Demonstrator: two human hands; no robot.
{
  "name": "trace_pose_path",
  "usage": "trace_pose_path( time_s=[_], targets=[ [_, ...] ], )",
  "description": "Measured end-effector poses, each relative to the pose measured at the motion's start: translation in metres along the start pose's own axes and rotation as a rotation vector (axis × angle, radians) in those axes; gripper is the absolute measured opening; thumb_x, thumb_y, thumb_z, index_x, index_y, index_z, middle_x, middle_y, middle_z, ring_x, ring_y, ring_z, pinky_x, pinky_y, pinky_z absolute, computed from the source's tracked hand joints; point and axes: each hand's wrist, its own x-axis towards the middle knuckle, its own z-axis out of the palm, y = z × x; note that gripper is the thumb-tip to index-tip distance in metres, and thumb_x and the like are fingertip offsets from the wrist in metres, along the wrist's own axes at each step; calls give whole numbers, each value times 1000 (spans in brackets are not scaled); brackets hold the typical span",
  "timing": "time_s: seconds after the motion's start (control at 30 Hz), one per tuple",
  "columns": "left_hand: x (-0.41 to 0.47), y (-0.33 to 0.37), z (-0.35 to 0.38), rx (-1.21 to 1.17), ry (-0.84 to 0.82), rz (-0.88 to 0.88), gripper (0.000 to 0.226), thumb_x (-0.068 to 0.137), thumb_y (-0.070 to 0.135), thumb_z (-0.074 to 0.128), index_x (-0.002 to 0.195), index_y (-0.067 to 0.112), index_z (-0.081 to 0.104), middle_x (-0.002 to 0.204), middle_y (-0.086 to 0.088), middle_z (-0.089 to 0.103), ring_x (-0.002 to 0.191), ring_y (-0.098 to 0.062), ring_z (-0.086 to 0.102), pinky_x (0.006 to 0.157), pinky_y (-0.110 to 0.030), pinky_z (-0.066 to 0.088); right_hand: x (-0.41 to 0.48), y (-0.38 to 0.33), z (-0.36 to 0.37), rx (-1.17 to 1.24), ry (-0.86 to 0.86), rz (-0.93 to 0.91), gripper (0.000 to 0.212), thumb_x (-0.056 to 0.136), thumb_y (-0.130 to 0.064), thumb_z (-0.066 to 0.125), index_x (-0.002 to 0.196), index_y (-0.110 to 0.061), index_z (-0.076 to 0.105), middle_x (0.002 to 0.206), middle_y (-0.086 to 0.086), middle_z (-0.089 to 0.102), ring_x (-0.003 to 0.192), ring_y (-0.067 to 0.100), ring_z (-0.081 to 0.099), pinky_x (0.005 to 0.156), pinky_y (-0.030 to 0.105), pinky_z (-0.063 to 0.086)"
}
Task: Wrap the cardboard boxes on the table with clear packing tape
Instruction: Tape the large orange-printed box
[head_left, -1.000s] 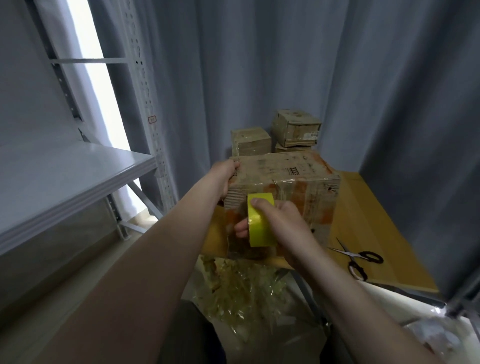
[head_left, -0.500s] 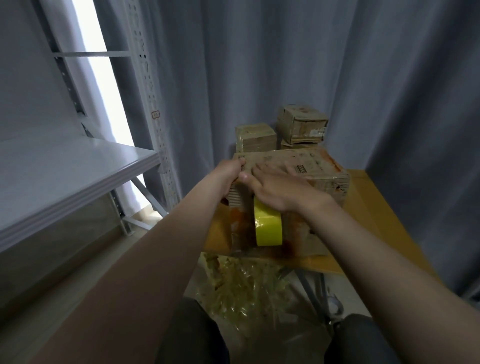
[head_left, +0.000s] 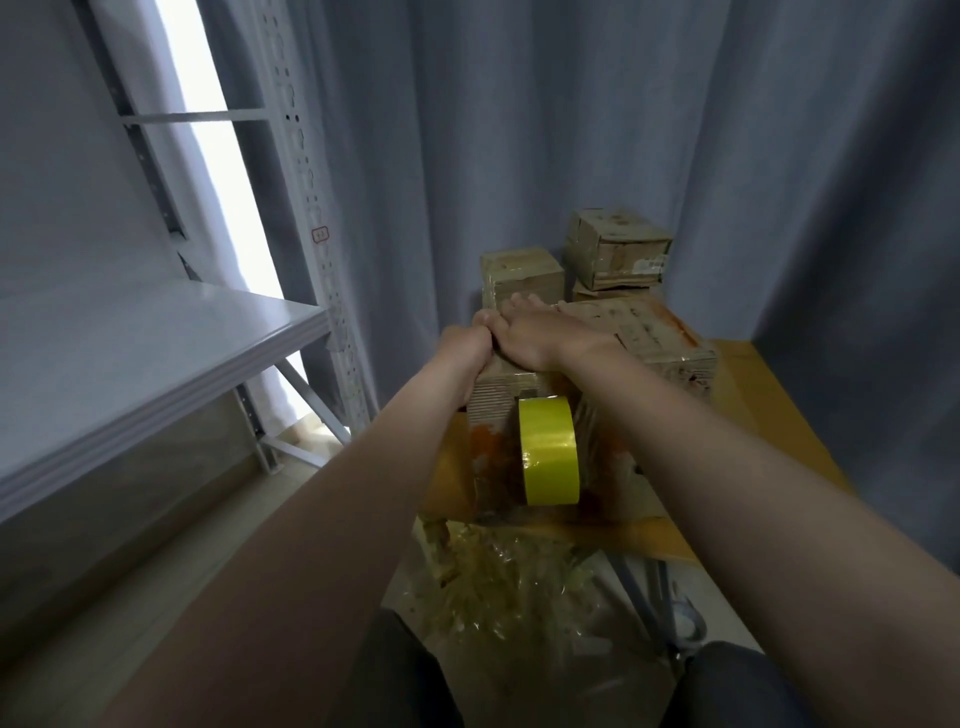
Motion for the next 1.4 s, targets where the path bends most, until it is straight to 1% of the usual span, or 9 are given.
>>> trace_pose_path(
  time_s=[0.23,0.33,0.4,0.6,0.87,1.0,1.1,1.2,1.4],
  targets=[
    [-4,-10,0,-211,261,156,19,95,16,57,109,4,65,99,-15,69,84,-29,69,63,-30,58,-121,19,16,625,564,-265,35,109,-30,48,97,-18,79,85,-11,74,82,2,68,74,28,52],
    [-21,-25,3,-286,495,415,7,102,27,47,97,25,51,107,-10,64,92,-26,65,79,-41,54,-151,51,27,988,1186,-127,29,106,-13,44,93,-13,70,92,-5,73,90,9,68,82,26,54],
    [-38,-46,8,-278,462,502,9,107,31,43,102,23,44,102,-5,59,88,-20,61,78,-37,49,-156,75,35,1117,1284,135,16,106,-13,45,103,-12,61,101,-3,64,95,8,61,82,22,50],
    [-63,-121,-5,-165,239,509,22,111,28,43,93,24,55,92,1,58,82,-6,57,79,-32,48,-159,117,89,1191,676,538,30,111,-43,35,118,-15,43,102,-3,51,103,20,53,82,37,41],
    [-91,-82,0,-40,59,410,47,95,18,74,124,18,36,102,13,54,86,1,57,58,-1,41,-154,102,74,1128,708,410,26,97,-60,43,103,-38,54,129,-3,56,126,26,50,110,51,41],
    [-84,-38,5,96,77,327,62,90,35,77,126,16,30,101,5,60,79,-3,57,54,-9,46,-140,106,42,1044,699,388,14,95,-53,51,98,-42,58,120,-13,60,129,29,48,110,56,40],
    [-44,-22,9,137,-41,174,125,57,64,88,148,14,17,124,-5,63,102,-21,68,86,-38,61,-126,113,25,997,641,382,14,94,-49,56,100,-37,61,114,-13,63,117,22,55,98,42,46],
    [33,-34,16,205,-151,-27,163,17,75,95,158,27,29,130,-8,66,102,-30,73,75,-51,64,-110,121,25,1004,557,371,11,101,-33,61,110,-27,59,115,-5,63,96,16,61,73,31,47],
    [46,-44,17,217,-145,-142,115,43,70,92,140,21,56,117,-8,73,93,-29,76,69,-42,64,-82,120,30,888,390,324,22,97,-36,66,118,-32,61,127,-4,60,114,19,56,103,50,49]
  ],
)
